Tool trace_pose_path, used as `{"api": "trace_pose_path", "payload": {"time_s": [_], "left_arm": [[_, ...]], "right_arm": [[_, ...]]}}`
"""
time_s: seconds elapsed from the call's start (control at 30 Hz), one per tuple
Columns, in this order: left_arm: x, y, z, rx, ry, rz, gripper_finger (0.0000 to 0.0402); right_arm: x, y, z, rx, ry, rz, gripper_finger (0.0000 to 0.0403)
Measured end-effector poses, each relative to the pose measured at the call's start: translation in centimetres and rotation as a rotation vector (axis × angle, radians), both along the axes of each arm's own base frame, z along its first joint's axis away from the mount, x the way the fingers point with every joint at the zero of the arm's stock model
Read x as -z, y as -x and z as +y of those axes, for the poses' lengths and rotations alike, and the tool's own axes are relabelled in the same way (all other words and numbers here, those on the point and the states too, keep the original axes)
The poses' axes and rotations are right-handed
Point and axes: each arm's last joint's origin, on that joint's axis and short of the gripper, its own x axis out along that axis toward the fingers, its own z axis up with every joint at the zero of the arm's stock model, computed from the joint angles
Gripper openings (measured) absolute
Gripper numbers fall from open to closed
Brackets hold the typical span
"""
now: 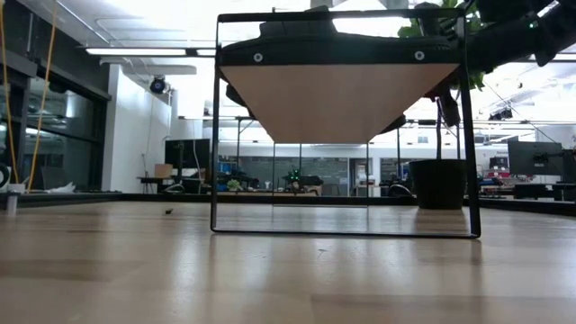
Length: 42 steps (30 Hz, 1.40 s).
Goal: Pick and place slides into the shelf
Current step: Put the black slipper on the shelf
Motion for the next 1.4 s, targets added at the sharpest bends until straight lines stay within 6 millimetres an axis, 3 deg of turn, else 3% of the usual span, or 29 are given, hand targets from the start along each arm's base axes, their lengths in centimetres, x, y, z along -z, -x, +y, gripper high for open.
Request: {"api": "trace_pose_path", "payload": {"time_s": [0.17, 0.4, 0.9, 1.17, 1.4], "left_arm": [[0.2, -0.3, 0.2, 0.000, 0.006, 0.008, 0.0287], [0.4, -0.8, 0.6, 0.000, 0.018, 0.019, 0.0287], [0.9, -1.7, 1.2, 0.002, 0.042, 0.027, 0.0287], [0.9, -1.7, 1.2, 0.001, 0.039, 0.031, 0.0287], [0.9, -1.7, 1.2, -0.001, 0.039, 0.034, 0.0287]], "right_arm": [[-0.5, 0.8, 0.1, -0.014, 0.007, -0.001, 0.0048], [-0.7, 1.7, 0.2, -0.017, 0.002, 0.015, 0.0099], [1.0, 1.0, 0.4, -0.094, -0.077, 0.133, 0.0212], [0.2, 1.8, 0.5, -0.107, -0.030, 0.119, 0.0223], [-2.2, 3.7, 0.5, -0.060, -0.018, 0.294, 0.0223]]}}
